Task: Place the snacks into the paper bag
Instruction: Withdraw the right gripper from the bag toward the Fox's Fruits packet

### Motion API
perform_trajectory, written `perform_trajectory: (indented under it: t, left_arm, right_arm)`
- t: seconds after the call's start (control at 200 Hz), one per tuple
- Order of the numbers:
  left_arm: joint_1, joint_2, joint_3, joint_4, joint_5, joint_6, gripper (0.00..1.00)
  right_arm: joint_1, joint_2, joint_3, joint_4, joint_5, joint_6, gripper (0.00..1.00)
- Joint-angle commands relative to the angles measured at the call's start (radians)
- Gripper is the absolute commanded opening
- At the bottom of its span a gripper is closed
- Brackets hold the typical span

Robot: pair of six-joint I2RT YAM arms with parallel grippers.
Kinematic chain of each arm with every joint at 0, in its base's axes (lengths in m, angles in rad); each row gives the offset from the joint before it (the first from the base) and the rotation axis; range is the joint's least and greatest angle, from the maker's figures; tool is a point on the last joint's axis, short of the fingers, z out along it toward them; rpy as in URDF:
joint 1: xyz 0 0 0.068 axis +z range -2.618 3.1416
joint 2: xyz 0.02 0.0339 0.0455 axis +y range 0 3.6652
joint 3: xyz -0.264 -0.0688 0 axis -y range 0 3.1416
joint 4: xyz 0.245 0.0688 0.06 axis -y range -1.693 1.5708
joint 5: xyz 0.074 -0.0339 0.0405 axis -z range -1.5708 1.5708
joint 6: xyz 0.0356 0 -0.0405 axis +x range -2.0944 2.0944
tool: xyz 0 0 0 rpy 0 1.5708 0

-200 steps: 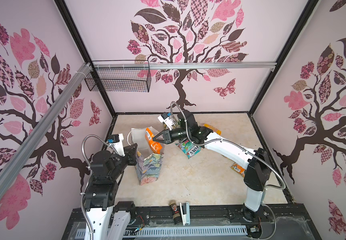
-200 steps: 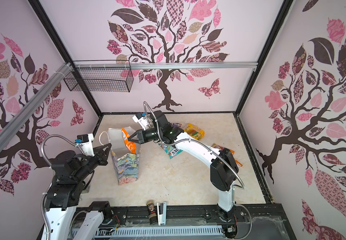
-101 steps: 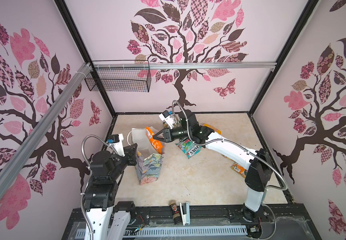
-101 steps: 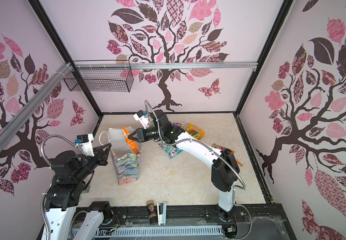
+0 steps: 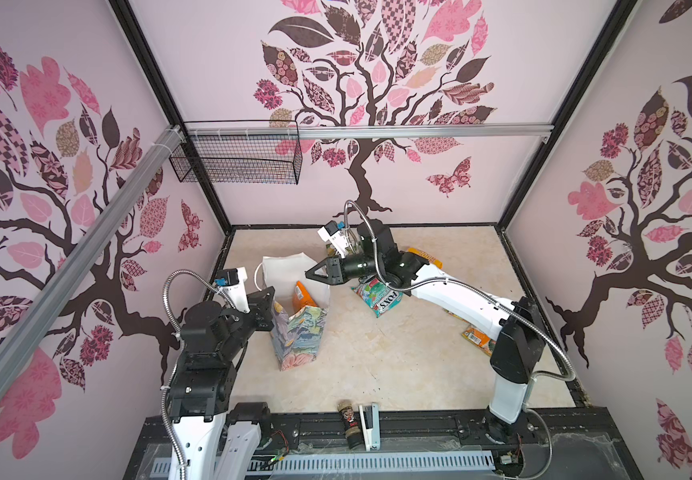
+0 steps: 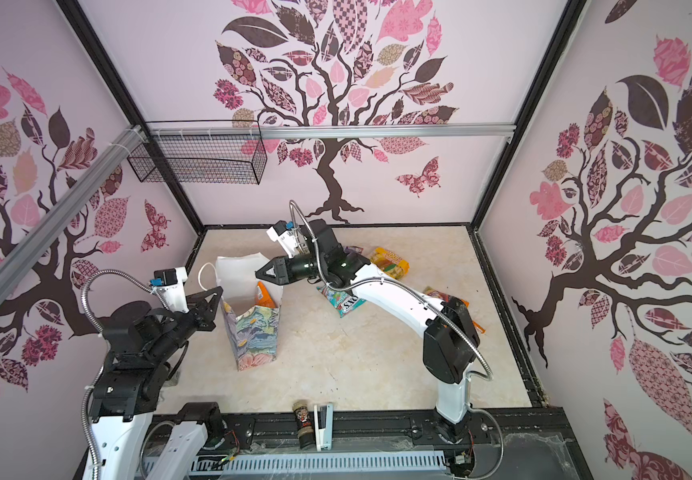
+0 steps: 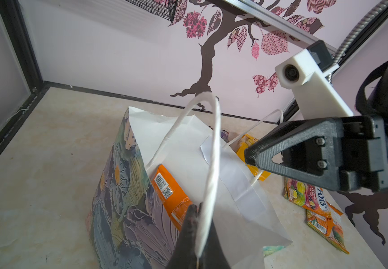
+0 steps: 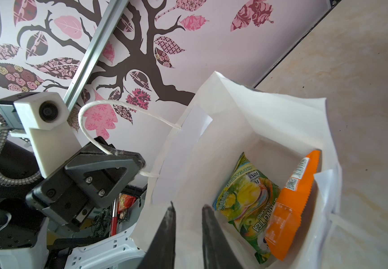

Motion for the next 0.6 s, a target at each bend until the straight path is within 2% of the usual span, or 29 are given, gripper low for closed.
perform_trajectory:
  t: [0.0,0.17,0.225,0.28,0.315,0.395,0.525,0.595]
  left_arm:
    - [0.004,0.002,-0.019,0.023,0.002,0.012,0.00]
    - [0.003,0.001,-0.021,0.022,0.002,0.012,0.00]
    - [0.003,0.001,-0.021,0.021,0.001,0.012,0.00]
    - [0.004,0.000,-0.021,0.020,0.001,0.012,0.00]
    - [0.004,-0.002,-0.021,0.021,0.001,0.011,0.00]
    - [0.003,-0.004,-0.024,0.026,0.005,0.007,0.00]
    - [0.004,-0.003,-0.024,0.026,0.011,0.006,0.00]
    - [0.004,-0.005,-0.024,0.025,0.009,0.007,0.00]
  right_arm:
    - [-0.002,-0.092,0.039,-0.017,0.009,-0.034,0.24]
    - [-0.002,-0.130,0.034,-0.067,0.050,-0.077,0.25]
    - [-0.003,-0.148,0.047,-0.118,0.073,-0.124,0.28]
    - [-0.002,-0.179,0.057,-0.203,0.143,-0.188,0.34]
    - [-0.002,-0.207,0.049,-0.239,0.190,-0.218,0.40]
    - [-0.012,-0.279,0.011,-0.293,0.301,-0.254,0.65]
    - [-0.034,-0.384,-0.055,-0.384,0.518,-0.296,0.98]
    - [-0.049,-0.428,-0.093,-0.425,0.646,-0.302,0.99]
